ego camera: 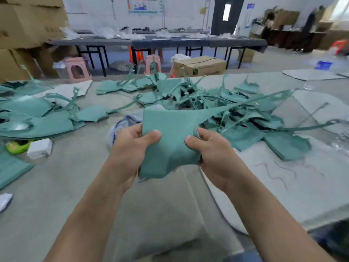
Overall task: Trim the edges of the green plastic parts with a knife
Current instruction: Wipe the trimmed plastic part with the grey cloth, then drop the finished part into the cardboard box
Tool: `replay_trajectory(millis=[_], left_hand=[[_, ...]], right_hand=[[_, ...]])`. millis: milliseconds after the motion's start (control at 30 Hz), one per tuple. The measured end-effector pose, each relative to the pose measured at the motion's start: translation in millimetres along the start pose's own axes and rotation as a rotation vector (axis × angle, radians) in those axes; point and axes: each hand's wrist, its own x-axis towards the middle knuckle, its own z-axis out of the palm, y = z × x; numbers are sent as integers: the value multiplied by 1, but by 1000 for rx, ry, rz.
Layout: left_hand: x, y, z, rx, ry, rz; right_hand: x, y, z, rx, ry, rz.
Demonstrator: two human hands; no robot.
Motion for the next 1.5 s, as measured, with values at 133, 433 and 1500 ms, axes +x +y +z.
replay_trajectory(millis=[133, 433, 1500], left_hand=[[-33, -4, 69, 102, -105, 47], [-170, -88, 253, 215, -700, -158], [-325, -305, 360, 635, -1326, -711]], right_hand=[[-71, -10, -51, 11, 203, -34], [-311, 37, -169, 173, 931, 81], [-517, 277, -233, -424, 1400, 942]])
